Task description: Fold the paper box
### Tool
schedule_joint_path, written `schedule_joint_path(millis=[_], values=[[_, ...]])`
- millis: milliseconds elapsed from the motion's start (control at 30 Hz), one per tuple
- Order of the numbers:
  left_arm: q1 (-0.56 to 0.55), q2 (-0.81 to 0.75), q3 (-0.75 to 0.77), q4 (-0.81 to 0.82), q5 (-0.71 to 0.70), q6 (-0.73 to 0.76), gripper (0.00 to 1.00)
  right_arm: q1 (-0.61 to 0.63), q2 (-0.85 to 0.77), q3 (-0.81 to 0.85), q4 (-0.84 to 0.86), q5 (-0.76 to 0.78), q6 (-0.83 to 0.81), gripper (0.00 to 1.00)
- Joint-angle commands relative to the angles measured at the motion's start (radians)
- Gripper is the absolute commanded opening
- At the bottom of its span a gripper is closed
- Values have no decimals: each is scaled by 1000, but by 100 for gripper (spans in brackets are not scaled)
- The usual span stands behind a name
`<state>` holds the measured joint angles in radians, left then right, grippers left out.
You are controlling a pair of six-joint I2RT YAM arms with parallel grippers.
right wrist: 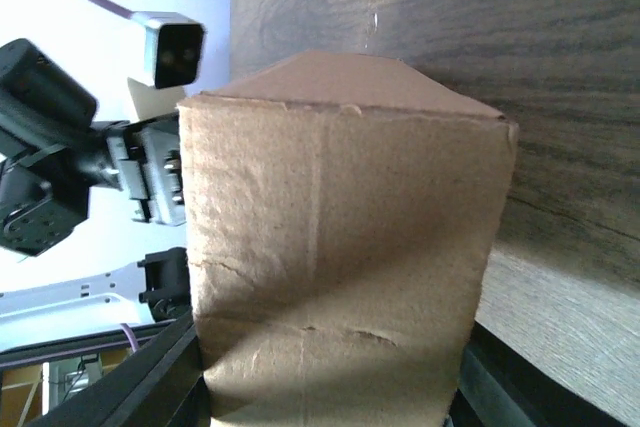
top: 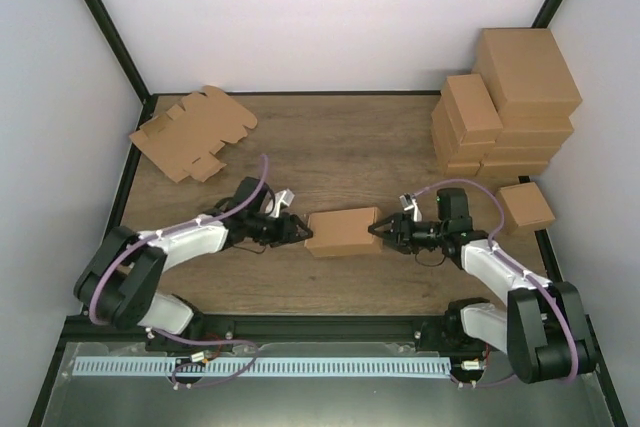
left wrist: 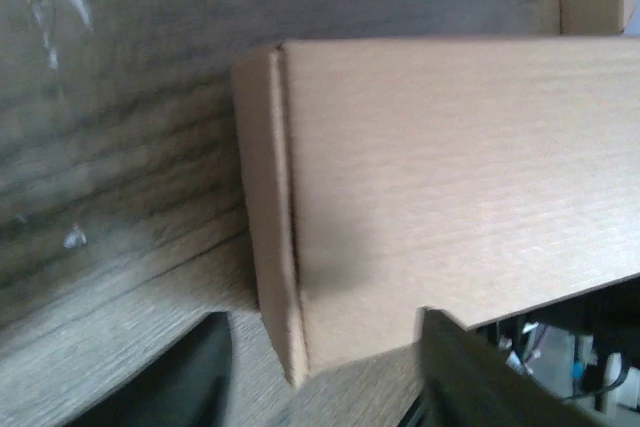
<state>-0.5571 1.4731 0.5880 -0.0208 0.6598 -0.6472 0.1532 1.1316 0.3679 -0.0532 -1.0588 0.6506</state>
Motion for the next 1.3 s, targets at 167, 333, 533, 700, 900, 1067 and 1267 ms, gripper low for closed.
schedule_joint_path(millis=[167,333,533,700,900,1067,1267], values=[[1,-320,332,-394,-260,83,100,-11,-77,189,-18,137,109,45],[0,-468,430,-458,-352,108,100,-37,-68,365,4,310,232,44],[0,-543,371,-447,-373,106,100,-94,-76,527,52,585,361,43],[0,-555,332,-442,-345,114,100,-128,-73,590,102,829,455,39],[0,-556,323,-433,-316,131,100,-185,2,637,149,910,560,36],[1,-554,316,-431,-304,140,100,-204,-8,580,198,1062,677,36],[0,-555,296,-414,-282,131,100,-212,2,522,312,1166,719,36]])
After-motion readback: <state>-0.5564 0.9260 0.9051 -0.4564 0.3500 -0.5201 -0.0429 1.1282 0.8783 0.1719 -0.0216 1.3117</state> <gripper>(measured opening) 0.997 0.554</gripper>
